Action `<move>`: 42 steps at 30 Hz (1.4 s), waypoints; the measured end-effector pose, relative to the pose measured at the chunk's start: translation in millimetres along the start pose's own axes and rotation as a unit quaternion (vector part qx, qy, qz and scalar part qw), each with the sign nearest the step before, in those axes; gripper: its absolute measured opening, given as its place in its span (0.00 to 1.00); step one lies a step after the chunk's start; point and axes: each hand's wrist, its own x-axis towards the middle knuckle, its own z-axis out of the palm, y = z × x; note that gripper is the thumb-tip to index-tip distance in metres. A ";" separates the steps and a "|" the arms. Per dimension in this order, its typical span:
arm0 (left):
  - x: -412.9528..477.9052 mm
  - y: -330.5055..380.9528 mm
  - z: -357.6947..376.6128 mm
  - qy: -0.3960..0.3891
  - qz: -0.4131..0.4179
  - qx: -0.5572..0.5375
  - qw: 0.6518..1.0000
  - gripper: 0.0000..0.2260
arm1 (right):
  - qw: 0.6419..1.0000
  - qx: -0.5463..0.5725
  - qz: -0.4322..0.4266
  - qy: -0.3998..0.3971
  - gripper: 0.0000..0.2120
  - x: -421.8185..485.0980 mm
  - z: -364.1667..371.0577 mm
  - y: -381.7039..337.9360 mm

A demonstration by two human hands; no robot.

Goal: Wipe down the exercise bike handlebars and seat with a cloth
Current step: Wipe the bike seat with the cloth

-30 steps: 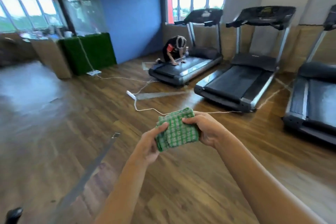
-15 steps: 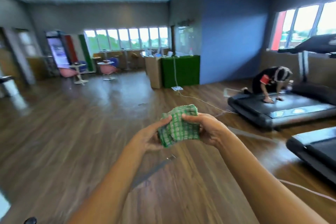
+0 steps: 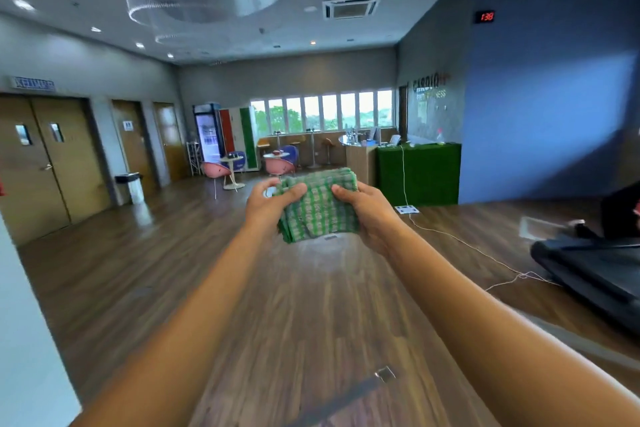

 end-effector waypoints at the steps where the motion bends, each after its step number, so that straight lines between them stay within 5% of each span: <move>1: 12.0 2.6 -6.5 -0.037 -0.058 -0.042 0.997 0.33 | 1.000 -0.003 -0.005 -0.002 0.11 15.4 6.6 0.6; 3: 29.3 6.4 -15.8 -0.088 -0.163 -0.075 0.980 0.27 | 1.000 -0.020 -0.009 -0.004 0.10 45.8 17.5 -1.2; 6: 65.7 -0.9 -33.6 -0.090 -0.192 -0.082 0.974 0.24 | 0.997 -0.066 -0.014 -0.023 0.09 89.4 29.4 0.8; 12: 144.4 -18.6 -52.8 0.015 -0.009 -0.035 0.999 0.12 | 0.998 -0.045 0.018 -0.047 0.11 168.3 50.9 29.2; 18: 213.3 -42.0 -67.9 -0.066 -0.050 -0.157 0.984 0.22 | 0.946 0.209 0.063 -0.239 0.19 228.8 67.8 82.7; 23: 276.4 -95.3 -94.1 0.060 -0.087 -0.014 0.994 0.13 | 0.896 0.327 0.210 -0.214 0.22 306.6 98.8 189.0; 28: 311.3 -173.9 -165.3 0.233 -0.175 0.097 0.952 0.09 | 0.893 0.189 0.363 -0.190 0.19 369.1 134.4 271.9; 32: 321.7 -201.1 -211.7 0.336 -0.202 0.121 0.912 0.09 | 0.881 0.124 0.390 -0.236 0.14 398.1 181.9 308.5; 42: 284.8 -217.9 -344.9 0.410 -0.118 0.402 0.810 0.05 | 0.813 0.118 0.472 -0.320 0.30 350.4 372.9 374.3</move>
